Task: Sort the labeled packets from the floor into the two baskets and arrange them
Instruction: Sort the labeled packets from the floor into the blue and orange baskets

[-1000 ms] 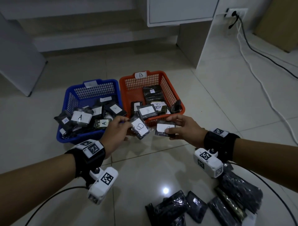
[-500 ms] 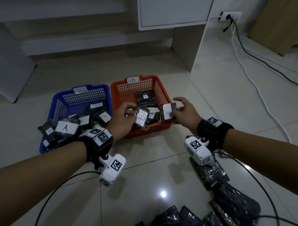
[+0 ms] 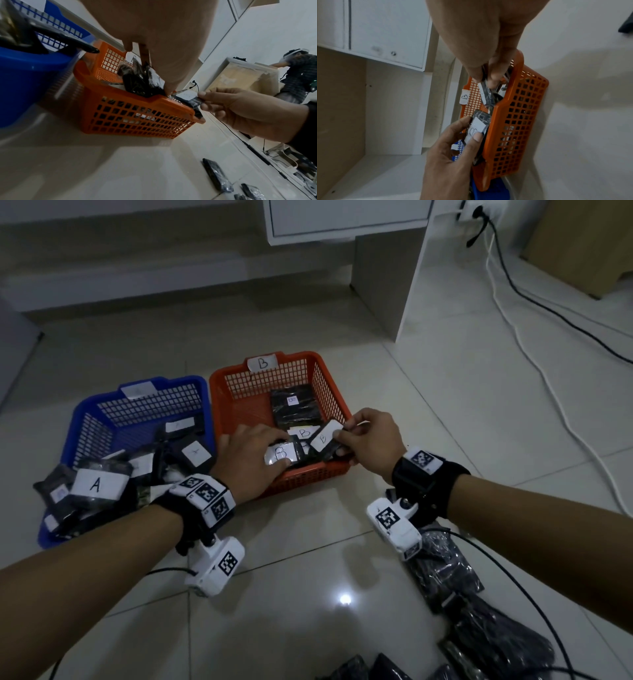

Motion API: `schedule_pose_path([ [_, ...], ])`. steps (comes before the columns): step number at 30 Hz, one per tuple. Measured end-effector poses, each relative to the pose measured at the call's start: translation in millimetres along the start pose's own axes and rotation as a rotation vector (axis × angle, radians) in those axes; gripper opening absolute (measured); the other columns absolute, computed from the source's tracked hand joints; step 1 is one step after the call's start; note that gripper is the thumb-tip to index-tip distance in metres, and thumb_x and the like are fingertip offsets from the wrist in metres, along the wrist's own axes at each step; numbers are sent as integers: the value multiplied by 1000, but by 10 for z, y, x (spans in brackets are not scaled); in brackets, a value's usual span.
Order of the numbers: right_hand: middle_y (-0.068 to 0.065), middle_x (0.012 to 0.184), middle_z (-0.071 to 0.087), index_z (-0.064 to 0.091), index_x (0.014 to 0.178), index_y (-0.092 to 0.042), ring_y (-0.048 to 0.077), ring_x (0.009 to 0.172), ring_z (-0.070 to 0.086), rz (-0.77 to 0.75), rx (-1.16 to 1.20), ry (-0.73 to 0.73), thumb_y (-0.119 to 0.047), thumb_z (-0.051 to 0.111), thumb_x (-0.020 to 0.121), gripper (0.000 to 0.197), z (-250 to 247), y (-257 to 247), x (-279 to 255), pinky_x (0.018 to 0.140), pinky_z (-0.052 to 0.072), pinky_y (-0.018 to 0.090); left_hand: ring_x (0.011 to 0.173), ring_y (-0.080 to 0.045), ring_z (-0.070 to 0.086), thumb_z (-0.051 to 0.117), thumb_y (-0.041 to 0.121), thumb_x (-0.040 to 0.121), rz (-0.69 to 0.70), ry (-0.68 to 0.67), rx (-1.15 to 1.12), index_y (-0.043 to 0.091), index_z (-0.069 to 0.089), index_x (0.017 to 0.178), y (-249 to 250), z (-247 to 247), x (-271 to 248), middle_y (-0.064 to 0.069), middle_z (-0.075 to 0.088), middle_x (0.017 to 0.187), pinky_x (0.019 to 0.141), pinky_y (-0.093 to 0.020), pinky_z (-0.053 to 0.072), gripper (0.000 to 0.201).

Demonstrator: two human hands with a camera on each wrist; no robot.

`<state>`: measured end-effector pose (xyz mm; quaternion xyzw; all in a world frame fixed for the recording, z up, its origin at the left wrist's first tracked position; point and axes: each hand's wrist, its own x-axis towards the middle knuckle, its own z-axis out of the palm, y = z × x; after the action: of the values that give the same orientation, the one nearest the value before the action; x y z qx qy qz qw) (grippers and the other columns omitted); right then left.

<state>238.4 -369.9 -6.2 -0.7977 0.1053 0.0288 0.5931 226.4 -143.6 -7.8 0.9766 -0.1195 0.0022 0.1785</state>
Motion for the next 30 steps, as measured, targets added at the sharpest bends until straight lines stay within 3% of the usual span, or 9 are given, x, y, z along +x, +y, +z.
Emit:
schedule_pose_path([
  [4, 11, 70, 74, 65, 85, -2, 28, 67, 75, 39, -4, -49, -5, 77, 85, 12, 29, 29, 17, 56, 62, 39, 124, -19, 42, 60, 49, 92, -1, -16, 57, 39, 52, 134, 11, -16, 31, 11, 54, 138, 103, -45, 28, 43],
  [9, 6, 66, 70, 66, 82, -7, 16, 48, 67, -74, -162, -64, -9, 74, 86, 10, 31, 49, -30, 38, 46, 20, 123, -19, 44, 62, 50, 91, -4, -42, 27, 38, 50, 136, 1, -68, -2, 11, 55, 138, 101, -44, 29, 48],
  [13, 12, 70, 73, 67, 88, -4, 21, 53, 68, -62, -168, -77, -8, 73, 86, 7, -23, 99, -60, 37, 43, 21, 122, -16, 41, 62, 51, 90, 48, -41, 47, 40, 50, 133, 7, -76, -78, 13, 52, 136, 99, -42, 28, 46],
  [16, 11, 70, 74, 61, 94, -9, 27, 53, 69, -92, -212, -87, -11, 75, 85, 17, -89, 109, -94, 43, 50, 25, 121, -15, 37, 64, 50, 88, 78, 1, 51, 39, 54, 128, 43, -81, -108, 15, 48, 132, 95, -37, 25, 43],
  [19, 9, 70, 73, 53, 101, -11, 23, 47, 66, -110, -243, -115, -13, 74, 86, 26, -210, 142, -151, 42, 49, 27, 117, -16, 38, 65, 50, 86, 130, 56, 31, 36, 58, 121, 158, -60, -117, 14, 48, 126, 93, -35, 27, 39],
  [23, 8, 68, 72, 55, 96, -14, 18, 47, 63, -94, -325, -41, -17, 66, 91, 12, -512, 361, -190, 45, 49, 28, 107, -16, 43, 66, 46, 86, 222, 112, -18, 33, 61, 109, 386, 38, -133, 10, 52, 113, 89, -34, 32, 27],
  [26, -2, 80, 71, 59, 99, -21, 16, 69, 66, -63, -574, -41, -23, 68, 89, 14, -788, 695, -141, 67, 51, 29, 94, -14, 47, 67, 36, 87, 290, 128, -104, 30, 58, 95, 559, 84, -160, 14, 51, 91, 83, -34, 36, 14],
  [29, 5, 113, 64, 58, 127, -20, 27, 104, 60, 30, -914, -223, -48, 70, 86, 51, -942, 1020, -115, 90, 49, 35, 70, -9, 46, 68, 26, 88, 332, 65, -249, 28, 55, 86, 679, 135, -185, 16, 44, 69, 68, -33, 38, 13],
  [30, 10, 120, 60, 57, 129, -20, 31, 111, 56, 38, -1003, -259, -56, 68, 84, 58, -966, 1117, -115, 95, 49, 40, 65, -8, 47, 68, 24, 87, 330, 35, -307, 28, 54, 84, 710, 163, -194, 13, 44, 65, 64, -33, 42, 15],
])
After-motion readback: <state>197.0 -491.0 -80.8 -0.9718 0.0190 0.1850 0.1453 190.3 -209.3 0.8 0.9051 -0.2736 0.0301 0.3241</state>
